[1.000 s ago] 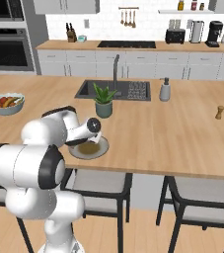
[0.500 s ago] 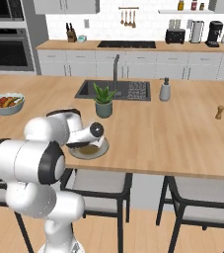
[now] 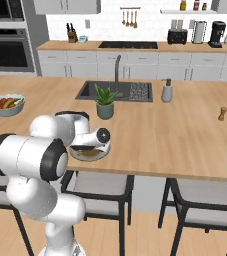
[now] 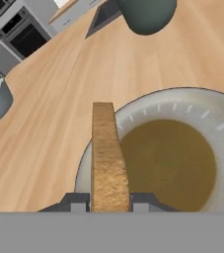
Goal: Start the toaster. Once the lever pops up, take the bread to the plate on the dining counter.
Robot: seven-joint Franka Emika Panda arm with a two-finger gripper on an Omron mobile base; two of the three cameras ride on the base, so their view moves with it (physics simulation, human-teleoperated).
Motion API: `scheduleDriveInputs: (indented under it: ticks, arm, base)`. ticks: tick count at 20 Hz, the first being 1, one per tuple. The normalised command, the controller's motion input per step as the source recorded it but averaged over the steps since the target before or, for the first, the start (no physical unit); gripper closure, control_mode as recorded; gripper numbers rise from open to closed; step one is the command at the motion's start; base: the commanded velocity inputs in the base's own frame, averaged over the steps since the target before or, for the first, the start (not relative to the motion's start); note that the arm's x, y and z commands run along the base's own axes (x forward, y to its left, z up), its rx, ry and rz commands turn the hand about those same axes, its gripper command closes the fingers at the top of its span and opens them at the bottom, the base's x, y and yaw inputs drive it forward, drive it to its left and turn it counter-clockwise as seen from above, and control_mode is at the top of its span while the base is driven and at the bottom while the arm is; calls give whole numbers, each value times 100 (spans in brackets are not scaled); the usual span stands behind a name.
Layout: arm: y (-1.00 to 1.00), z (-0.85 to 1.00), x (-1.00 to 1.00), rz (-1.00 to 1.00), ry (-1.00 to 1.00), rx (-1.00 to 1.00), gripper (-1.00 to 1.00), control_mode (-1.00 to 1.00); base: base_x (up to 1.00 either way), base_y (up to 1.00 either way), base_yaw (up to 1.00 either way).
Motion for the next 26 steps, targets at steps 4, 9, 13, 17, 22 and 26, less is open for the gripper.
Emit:
scheduleDriveInputs:
  ticks: [4,9,13,17,22,26]
  arm:
    - [0,0,0,0,2,0,-100,-100]
    - [0,2,0,0,5,-3,-100,-100]
    - [0,7,0,0,2,-9,-100,-100]
    - [1,19,9,0,2,-13,-100,-100]
    - [0,4,14,-4,18,-27,-100,-100]
    - [0,9,4,-7,15,-27,-100,-100]
  base:
    - [0,0,0]
    - [0,0,0]
    - [0,0,0]
    - [0,0,0]
    - [0,0,0]
    - [0,0,0]
